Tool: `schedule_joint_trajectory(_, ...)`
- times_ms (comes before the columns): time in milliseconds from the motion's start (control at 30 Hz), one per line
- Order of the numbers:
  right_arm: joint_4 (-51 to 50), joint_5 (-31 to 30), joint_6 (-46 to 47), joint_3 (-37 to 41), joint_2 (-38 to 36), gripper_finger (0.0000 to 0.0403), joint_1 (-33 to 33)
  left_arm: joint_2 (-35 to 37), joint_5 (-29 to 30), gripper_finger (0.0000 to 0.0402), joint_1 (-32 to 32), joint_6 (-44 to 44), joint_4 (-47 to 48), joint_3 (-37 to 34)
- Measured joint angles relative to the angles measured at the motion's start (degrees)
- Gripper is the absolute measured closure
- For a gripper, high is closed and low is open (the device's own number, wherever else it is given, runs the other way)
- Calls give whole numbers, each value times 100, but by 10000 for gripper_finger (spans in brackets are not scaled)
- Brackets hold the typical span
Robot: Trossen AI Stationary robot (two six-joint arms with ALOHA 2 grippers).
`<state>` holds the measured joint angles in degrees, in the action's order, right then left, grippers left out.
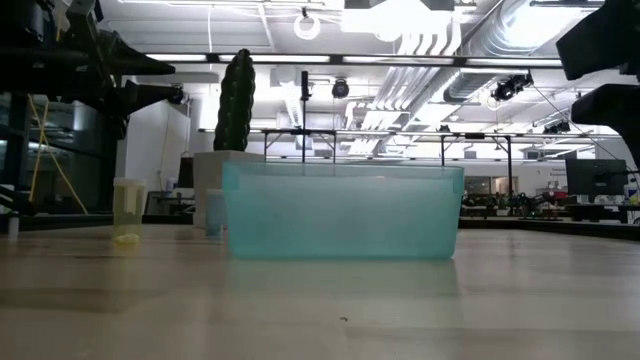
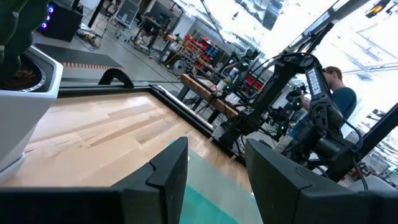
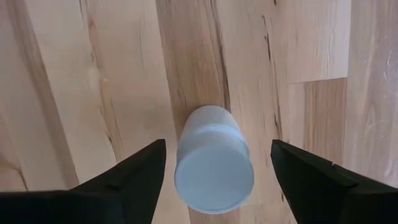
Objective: Pick and place pill bottles into a basket
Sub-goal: Put the white pill bottle into the green bin
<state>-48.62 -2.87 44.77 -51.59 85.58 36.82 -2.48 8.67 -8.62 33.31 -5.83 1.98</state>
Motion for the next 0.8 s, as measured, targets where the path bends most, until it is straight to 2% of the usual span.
schedule_joint_trajectory(567,-70,162,-128,-12,-8,232,0,0,0,208,0,0,0,0)
schedule_joint_trajectory(800,-33,155,-122,-13,-9,239,0,0,0,208,0,-1,0,0)
